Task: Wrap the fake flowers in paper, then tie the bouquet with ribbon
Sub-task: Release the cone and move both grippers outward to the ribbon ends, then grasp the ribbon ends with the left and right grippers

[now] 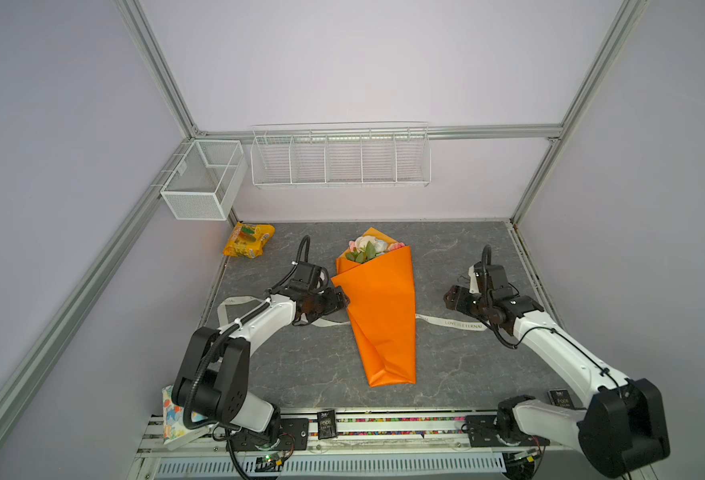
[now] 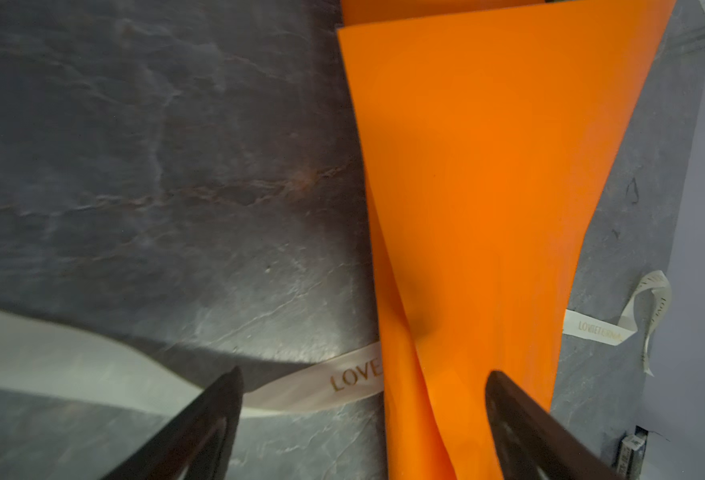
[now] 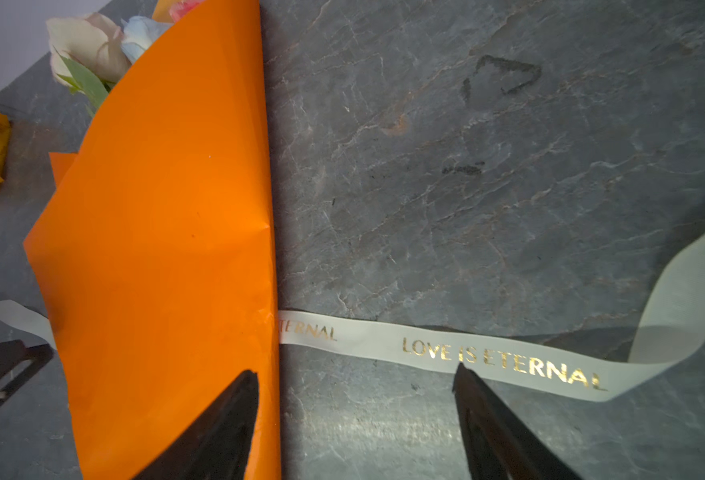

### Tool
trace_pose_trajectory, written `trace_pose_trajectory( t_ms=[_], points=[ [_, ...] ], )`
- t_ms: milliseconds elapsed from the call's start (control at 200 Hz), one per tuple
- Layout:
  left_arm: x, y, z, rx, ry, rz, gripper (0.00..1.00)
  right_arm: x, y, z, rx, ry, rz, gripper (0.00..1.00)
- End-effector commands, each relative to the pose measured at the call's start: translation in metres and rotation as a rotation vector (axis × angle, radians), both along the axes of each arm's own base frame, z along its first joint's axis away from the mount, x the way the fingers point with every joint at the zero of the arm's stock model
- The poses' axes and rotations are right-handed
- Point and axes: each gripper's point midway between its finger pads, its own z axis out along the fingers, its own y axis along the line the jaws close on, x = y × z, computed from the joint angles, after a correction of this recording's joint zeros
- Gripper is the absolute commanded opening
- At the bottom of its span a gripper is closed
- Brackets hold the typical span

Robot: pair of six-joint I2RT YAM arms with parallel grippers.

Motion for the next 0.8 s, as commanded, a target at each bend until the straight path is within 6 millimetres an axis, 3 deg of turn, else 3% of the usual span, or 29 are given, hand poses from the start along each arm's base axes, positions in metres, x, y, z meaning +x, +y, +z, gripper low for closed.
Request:
trace_pose_trajectory(
  t_ms=[0, 105, 230, 350, 470, 650, 795],
  points=[
    [-0.005, 0.037, 0.023, 0.061, -0.054, 0.117, 0.92, -0.023, -0.036, -0.017, -0.068, 0.086, -0.126, 0.83],
    [-0.012, 0.08, 0.015, 0.053, -0.022, 0.265, 0.88, -0.033, -0.068, -0.035, -0.019, 0.144, -0.269, 0.83],
    [-0.016, 0.138, -0.013, -0.021, 0.08, 0.459, 0.88, -0.038, -0.084, -0.046, 0.053, 0.171, -0.346, 0.82],
    [-0.008, 0.173, -0.024, -0.024, 0.17, 0.536, 0.86, -0.036, -0.094, -0.05, 0.078, 0.176, -0.375, 0.82],
    [0.011, 0.192, -0.039, -0.023, 0.225, 0.572, 0.82, -0.033, -0.102, -0.052, 0.1, 0.181, -0.403, 0.8],
    [0.044, 0.198, -0.046, -0.041, 0.22, 0.582, 0.76, -0.024, -0.103, -0.053, 0.148, 0.175, -0.388, 0.76],
    [0.054, 0.201, -0.059, -0.048, 0.241, 0.611, 0.6, -0.023, -0.105, -0.06, 0.155, 0.193, -0.402, 0.75]
  ],
)
